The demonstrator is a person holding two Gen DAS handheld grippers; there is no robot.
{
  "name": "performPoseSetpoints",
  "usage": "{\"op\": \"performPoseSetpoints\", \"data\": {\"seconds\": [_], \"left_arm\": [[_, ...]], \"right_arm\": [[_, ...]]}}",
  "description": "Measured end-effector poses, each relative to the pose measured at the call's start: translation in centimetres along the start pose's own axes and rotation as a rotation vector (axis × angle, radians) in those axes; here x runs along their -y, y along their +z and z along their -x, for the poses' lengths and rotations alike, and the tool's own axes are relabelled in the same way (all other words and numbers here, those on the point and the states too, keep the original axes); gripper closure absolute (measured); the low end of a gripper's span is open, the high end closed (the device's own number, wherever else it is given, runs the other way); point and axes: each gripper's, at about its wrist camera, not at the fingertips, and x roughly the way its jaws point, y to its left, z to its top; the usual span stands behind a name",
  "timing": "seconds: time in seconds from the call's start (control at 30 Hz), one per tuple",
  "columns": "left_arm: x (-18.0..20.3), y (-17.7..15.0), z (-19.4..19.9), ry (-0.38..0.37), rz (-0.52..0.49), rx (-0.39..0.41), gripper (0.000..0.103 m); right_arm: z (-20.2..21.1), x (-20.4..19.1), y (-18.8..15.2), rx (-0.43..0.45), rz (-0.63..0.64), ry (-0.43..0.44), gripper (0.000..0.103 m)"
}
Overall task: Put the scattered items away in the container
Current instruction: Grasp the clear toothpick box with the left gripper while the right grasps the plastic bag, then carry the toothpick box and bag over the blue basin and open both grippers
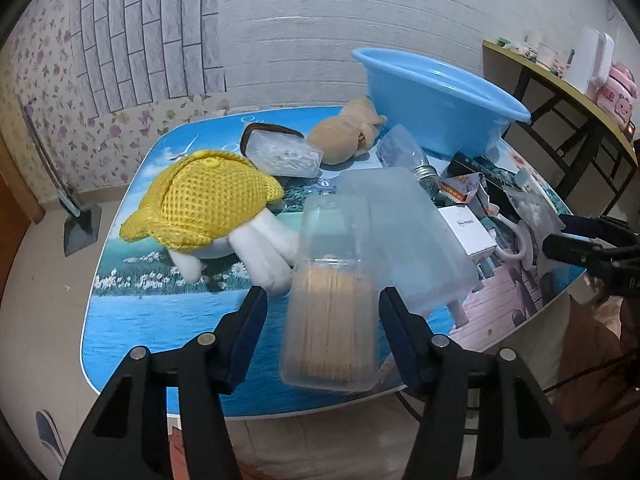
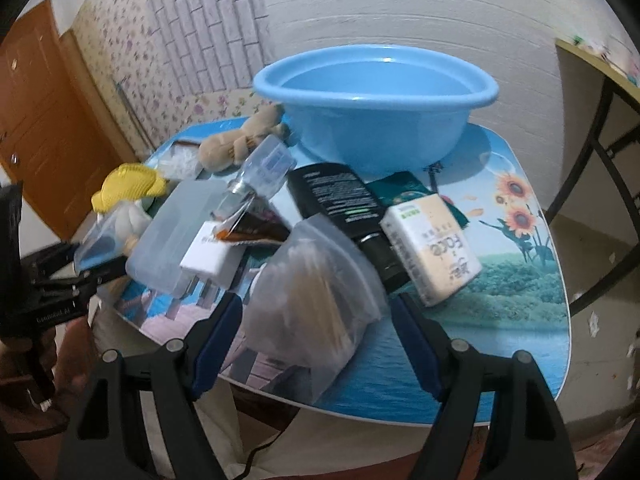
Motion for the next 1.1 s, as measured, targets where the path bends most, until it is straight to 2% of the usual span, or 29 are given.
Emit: {"op": "performPoseSetpoints", "data": {"seconds": [0.1,0.2,0.23,0.33,0.37,0.47,0.73,0.87,1.1], "left_arm": [[0.3,0.0,-0.2,0.002,-0.016,-0.002,0.067],[0.4,-0.1,-0.1,0.0,-0.022,0.001,0.071],[0.4,-0.1,0.0,-0.003,-0.023,0.003,0.071],[0.4,0.0,0.4,-0.008,-0.02,0.012,0.072],[0.4,0.0,0.6,-0.011,-0.018,0.016,0.072],[0.4,0.4,1.4,-0.023,-0.012,0.037,0.072],[1.0,2.5,3.4,-0.06,0.004,0.092,0.072],[2.4,4.8,4.0,-0.061,-0.035,0.128,0.072],[4.9,10.1,4.8,-0.133,-0.093,0.217,0.071]], "right_arm": [[-0.5,-0.2,-0.1,-0.016,0.008,-0.004,0.025],[-0.9,0.4,-0.3,-0.023,-0.018,0.007,0.029],[-0.9,0.6,-0.3,-0.027,-0.028,0.022,0.039],[-0.8,0.7,-0.4,-0.028,-0.031,0.042,0.055],[-0.7,0.7,-0.3,-0.024,-0.023,0.043,0.063],[0.1,0.5,-0.1,0.009,-0.016,0.073,0.072],[3.6,0.2,1.1,0.152,0.003,0.127,0.073],[4.7,0.6,2.1,0.183,-0.001,0.121,0.073],[6.3,2.4,5.4,0.253,-0.019,0.092,0.073]]}}
